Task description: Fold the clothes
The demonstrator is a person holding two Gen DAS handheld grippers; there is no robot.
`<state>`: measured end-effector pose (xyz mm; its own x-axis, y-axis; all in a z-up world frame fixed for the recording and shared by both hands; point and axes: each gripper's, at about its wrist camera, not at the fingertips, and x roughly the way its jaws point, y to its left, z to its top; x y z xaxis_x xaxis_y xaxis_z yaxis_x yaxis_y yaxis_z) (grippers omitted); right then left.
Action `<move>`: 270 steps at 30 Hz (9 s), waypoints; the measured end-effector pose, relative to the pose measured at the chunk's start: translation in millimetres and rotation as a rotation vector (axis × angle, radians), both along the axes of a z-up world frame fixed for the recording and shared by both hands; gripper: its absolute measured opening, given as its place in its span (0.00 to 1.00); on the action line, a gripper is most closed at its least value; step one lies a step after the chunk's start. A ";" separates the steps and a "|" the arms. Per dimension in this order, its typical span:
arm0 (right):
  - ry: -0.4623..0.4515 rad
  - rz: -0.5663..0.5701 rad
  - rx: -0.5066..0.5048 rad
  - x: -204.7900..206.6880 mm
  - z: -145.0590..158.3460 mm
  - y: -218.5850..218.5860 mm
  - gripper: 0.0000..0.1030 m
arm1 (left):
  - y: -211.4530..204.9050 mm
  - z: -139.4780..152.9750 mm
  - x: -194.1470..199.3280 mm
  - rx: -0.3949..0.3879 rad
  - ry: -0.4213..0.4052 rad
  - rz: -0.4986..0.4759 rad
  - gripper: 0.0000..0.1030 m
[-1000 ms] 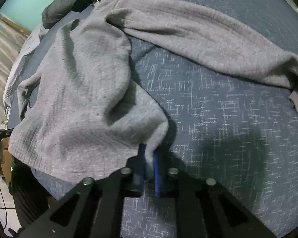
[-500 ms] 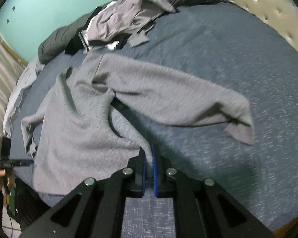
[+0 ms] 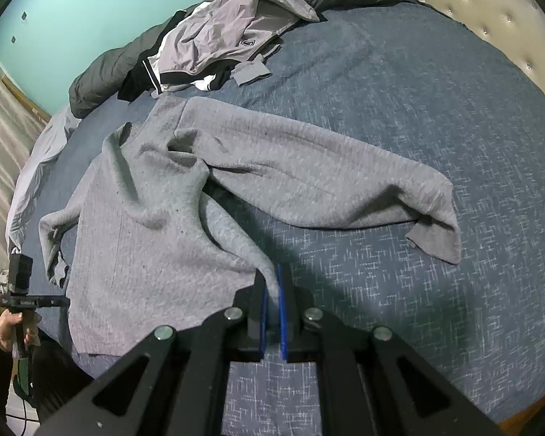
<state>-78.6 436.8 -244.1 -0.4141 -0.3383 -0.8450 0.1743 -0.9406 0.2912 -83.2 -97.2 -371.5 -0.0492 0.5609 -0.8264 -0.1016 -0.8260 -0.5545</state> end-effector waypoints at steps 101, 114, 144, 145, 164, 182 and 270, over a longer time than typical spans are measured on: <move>-0.192 0.303 0.014 69.9 -43.2 -76.9 0.11 | -79.2 103.4 19.1 -0.176 0.177 -0.070 0.39; -0.115 0.311 0.040 41.8 -30.0 -101.7 0.42 | -96.6 103.5 12.7 -0.180 0.193 -0.046 0.40; -0.018 0.123 -0.016 -7.4 -10.8 -57.6 0.02 | -60.6 81.6 4.6 -0.158 0.191 -0.146 0.43; -0.020 0.127 -0.016 -7.2 -11.6 -59.2 0.02 | -54.5 79.1 6.6 -0.172 0.193 -0.172 0.43; -0.046 0.149 -0.021 2.2 -15.4 -61.5 0.02 | -34.0 50.1 3.6 -0.223 0.200 -0.276 0.29; -0.062 0.171 0.033 -1.9 -10.9 -79.8 0.04 | -60.1 138.0 74.5 -0.139 0.250 -0.319 0.06; 0.109 0.307 0.070 -235.6 12.5 -207.5 0.52 | -33.8 116.5 -254.9 -0.303 0.408 -0.087 0.33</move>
